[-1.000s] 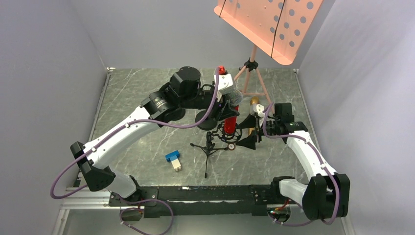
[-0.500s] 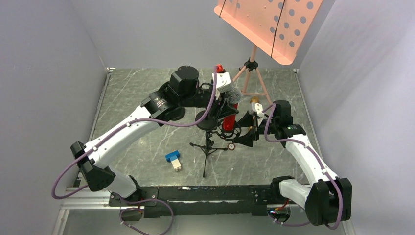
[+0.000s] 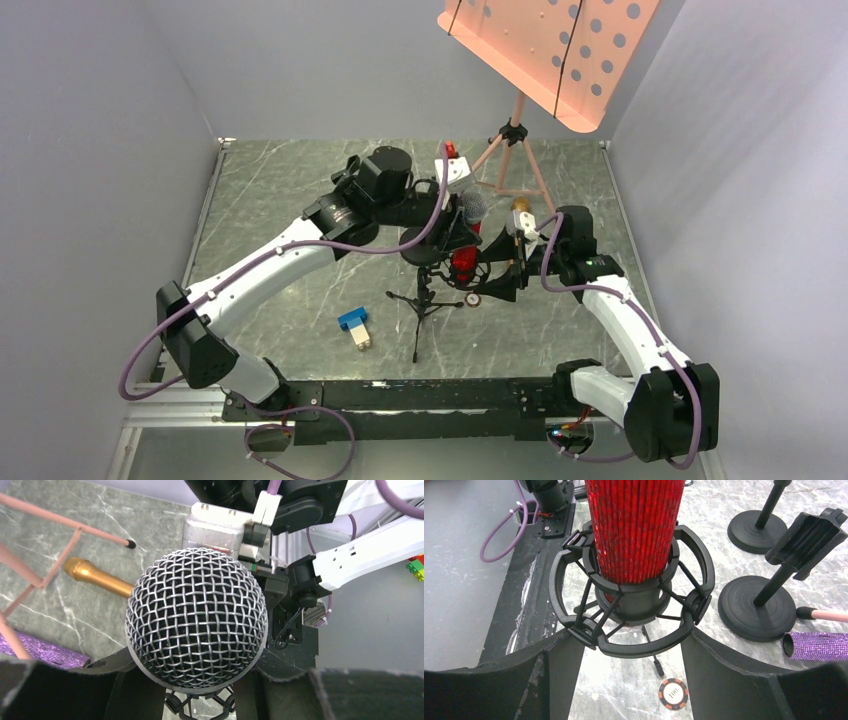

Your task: Attach the microphones to the stand

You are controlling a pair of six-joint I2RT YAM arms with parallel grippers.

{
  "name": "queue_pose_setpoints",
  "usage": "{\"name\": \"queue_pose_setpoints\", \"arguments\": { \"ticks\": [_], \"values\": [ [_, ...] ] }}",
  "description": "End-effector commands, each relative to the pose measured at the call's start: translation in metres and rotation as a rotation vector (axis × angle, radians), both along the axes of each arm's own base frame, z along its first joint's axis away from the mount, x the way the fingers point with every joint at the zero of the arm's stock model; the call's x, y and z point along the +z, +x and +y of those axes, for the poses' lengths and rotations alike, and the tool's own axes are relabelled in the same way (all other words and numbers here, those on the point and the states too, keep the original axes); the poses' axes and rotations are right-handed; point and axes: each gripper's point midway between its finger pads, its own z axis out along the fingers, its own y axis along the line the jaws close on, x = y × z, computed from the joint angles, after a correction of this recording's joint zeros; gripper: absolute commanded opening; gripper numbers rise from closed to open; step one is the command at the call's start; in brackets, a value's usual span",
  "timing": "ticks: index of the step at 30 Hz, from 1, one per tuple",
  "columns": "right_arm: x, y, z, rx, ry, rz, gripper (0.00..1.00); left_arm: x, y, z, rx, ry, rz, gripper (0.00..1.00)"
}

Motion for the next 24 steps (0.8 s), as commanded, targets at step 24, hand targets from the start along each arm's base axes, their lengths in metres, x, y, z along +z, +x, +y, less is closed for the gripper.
{"name": "queue_pose_setpoints", "arguments": {
  "ticks": [24],
  "values": [
    [0.018, -0.001, 0.003, 0.042, 0.039, -0.124, 0.73, -0.142, -0.030, 0.011, 0.030, 0.276, 0.236, 0.00]
  ]
}}
